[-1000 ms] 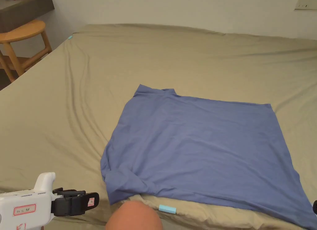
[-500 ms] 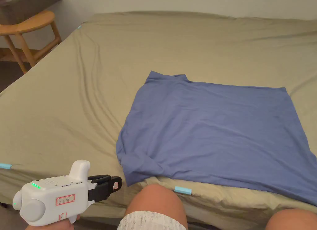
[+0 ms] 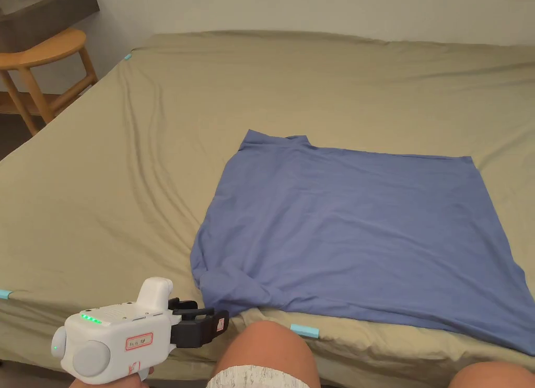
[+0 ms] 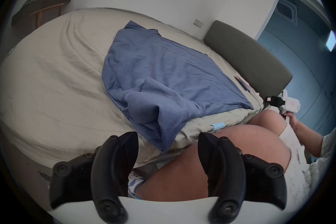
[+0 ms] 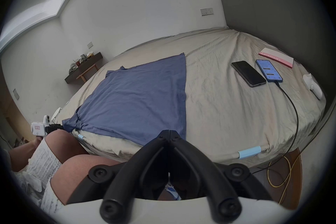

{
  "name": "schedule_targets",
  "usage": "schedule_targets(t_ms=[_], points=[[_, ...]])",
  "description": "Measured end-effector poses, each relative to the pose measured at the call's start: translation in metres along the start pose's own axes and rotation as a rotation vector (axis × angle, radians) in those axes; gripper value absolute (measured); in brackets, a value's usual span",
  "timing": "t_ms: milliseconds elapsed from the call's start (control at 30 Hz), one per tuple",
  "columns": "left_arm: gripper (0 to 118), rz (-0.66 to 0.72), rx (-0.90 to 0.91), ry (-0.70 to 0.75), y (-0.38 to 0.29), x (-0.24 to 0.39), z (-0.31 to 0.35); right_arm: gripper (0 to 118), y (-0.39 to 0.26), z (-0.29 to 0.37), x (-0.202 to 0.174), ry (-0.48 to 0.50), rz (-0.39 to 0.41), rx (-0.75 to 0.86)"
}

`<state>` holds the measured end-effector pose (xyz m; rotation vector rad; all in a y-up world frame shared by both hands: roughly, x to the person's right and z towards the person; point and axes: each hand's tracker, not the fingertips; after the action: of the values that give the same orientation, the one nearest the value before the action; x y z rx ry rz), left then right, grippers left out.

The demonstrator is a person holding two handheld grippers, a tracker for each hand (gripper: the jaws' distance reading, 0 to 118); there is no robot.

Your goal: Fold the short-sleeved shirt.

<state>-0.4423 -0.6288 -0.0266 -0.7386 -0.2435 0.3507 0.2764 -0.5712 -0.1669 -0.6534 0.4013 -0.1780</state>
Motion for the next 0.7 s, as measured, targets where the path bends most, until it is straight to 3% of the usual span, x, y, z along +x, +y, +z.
schedule_targets(t_ms=[100, 333, 400, 467, 500, 567, 700], points=[[81, 0.022, 0.000, 0.006, 0.003, -0.003, -0.006, 0, 0.000, -0.001, 0.002, -0.008, 0.001, 0.000], [78, 0.003, -0.018, 0.032, 0.013, 0.007, -0.027, 0, 0.001, -0.010, 0.001, -0.009, 0.004, -0.005], [64, 0.017, -0.024, 0.005, 0.016, 0.005, -0.029, 0, 0.000, -0.017, -0.001, -0.004, 0.009, -0.021], [15, 0.016, -0.021, 0.027, 0.018, 0.005, -0.032, 0, -0.001, -0.023, -0.005, 0.014, 0.019, -0.030], [7, -0.008, -0.018, 0.057, 0.019, 0.005, -0.033, 0, -0.003, -0.025, -0.010, 0.020, 0.030, -0.035], [5, 0.049, -0.027, 0.004, 0.024, -0.001, -0.032, 0, -0.006, -0.031, -0.015, 0.015, 0.068, -0.047], [3, 0.033, -0.022, 0.014, 0.029, 0.010, -0.029, 0, -0.016, -0.051, -0.008, 0.026, 0.123, -0.092]])
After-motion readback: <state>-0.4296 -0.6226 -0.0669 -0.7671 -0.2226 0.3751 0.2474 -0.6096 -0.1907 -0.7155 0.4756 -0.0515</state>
